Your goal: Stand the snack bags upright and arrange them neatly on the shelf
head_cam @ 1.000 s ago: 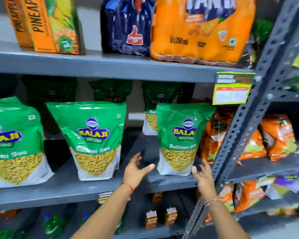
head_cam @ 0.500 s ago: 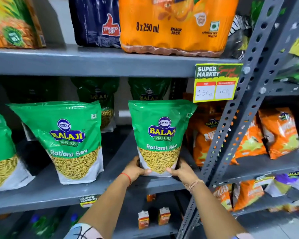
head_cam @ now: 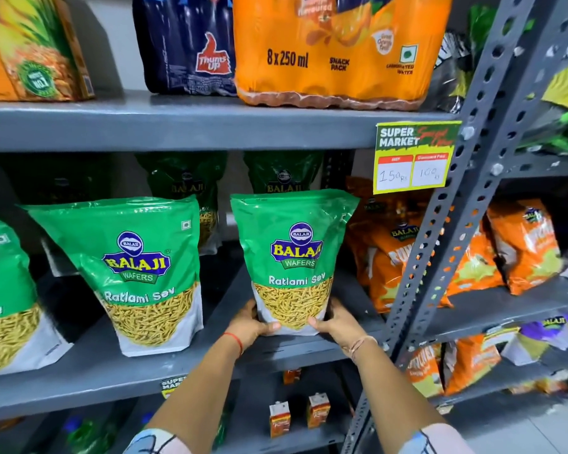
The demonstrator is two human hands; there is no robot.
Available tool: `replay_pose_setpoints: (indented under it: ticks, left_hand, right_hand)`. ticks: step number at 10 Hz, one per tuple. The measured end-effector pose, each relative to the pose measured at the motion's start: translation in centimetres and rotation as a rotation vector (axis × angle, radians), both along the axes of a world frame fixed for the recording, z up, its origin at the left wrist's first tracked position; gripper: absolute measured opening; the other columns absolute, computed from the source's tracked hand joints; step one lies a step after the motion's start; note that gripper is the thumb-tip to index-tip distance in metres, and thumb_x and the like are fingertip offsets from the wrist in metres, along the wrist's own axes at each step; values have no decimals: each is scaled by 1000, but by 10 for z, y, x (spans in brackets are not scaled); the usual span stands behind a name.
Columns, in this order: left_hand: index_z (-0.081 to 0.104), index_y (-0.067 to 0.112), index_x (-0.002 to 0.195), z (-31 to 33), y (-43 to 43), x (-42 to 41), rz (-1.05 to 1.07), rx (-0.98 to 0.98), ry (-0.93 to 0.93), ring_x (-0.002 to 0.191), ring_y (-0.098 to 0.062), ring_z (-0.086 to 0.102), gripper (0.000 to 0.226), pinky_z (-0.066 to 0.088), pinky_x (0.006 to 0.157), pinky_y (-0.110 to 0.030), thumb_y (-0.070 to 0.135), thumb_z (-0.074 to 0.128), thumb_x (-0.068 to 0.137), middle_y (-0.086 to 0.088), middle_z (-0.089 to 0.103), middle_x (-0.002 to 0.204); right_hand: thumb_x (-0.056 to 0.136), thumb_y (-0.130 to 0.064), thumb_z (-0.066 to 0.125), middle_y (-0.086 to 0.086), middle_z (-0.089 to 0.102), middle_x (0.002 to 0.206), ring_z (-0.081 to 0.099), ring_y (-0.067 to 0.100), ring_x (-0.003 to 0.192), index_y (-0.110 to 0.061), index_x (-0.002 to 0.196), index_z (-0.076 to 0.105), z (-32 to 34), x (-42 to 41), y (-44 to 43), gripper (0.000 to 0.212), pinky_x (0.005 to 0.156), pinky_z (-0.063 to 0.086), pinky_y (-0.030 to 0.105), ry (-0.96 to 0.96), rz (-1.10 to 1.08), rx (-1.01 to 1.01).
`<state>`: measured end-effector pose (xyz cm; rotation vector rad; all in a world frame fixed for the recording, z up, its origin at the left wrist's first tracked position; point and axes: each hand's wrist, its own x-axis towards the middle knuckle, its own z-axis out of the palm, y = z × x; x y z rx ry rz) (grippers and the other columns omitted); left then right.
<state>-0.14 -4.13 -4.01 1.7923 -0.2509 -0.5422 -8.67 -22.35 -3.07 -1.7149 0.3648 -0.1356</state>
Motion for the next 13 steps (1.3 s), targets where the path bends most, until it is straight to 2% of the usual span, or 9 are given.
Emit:
replay_pose_setpoints:
  ticks: [2,3,4,5,6,8,10,12,13]
  left_hand:
    - [38,6,133,6,5,-3,-45,-13,11,127,-29,46,72,34,111,-43,2,75,71,-14,50,138]
    - [34,5,136,18,9,-3,-14,-197,14,128,-28,44,65,32,112,-43,-3,65,79,-17,45,141]
    - [34,3,137,47,8,4,130,-622,35,112,-20,55,48,44,99,-29,-8,42,90,-10,63,123]
    - [39,-3,133,73,7,9,198,-752,31,76,-1,70,40,54,76,-17,-6,37,93,13,76,77]
    - [44,-7,128,88,6,9,251,-696,18,58,3,68,37,56,62,-13,-7,41,91,3,74,85]
    - [50,-10,122,96,6,15,422,-593,25,41,7,60,32,50,49,-8,-5,47,90,2,72,67]
    - [52,-11,120,100,5,9,479,-592,35,44,4,60,31,47,62,-15,-5,49,89,-12,72,86]
    - [51,-10,122,105,9,-1,445,-557,21,81,-19,58,33,46,73,-21,-4,49,90,-29,53,129]
    - [47,-7,127,102,11,-8,379,-554,-19,105,-16,50,37,48,74,-7,-4,48,90,-25,50,134]
  right_hand:
    - [74,-2,72,15,50,135,49,23,116,-9,132,32,3,-1,2,71,101,39,35,39,-2,46]
    - [80,-4,64,10,34,148,34,25,134,-15,144,16,30,-2,7,81,114,28,45,-168,-101,274]
    - [90,-11,51,10,44,141,45,23,125,-14,139,32,79,9,11,53,107,36,39,-471,-290,528]
    - [90,-9,51,12,62,111,56,29,107,-6,114,57,120,19,17,26,101,41,43,-596,-421,621]
    - [87,2,52,-3,68,72,60,20,75,-14,80,59,134,27,20,19,83,47,37,-641,-520,616]
    - [91,-2,49,-17,66,44,60,-2,44,-15,71,57,134,36,11,26,58,49,21,-637,-579,609]
    - [95,-9,43,-14,67,46,64,5,48,-16,72,58,136,40,4,28,65,48,26,-592,-496,648]
    - [96,-7,41,-13,68,48,63,5,49,-15,72,56,138,36,7,29,61,47,27,-614,-445,684]
    - [94,-6,44,-3,73,80,60,17,80,-8,94,62,127,24,6,17,76,47,31,-602,-518,598]
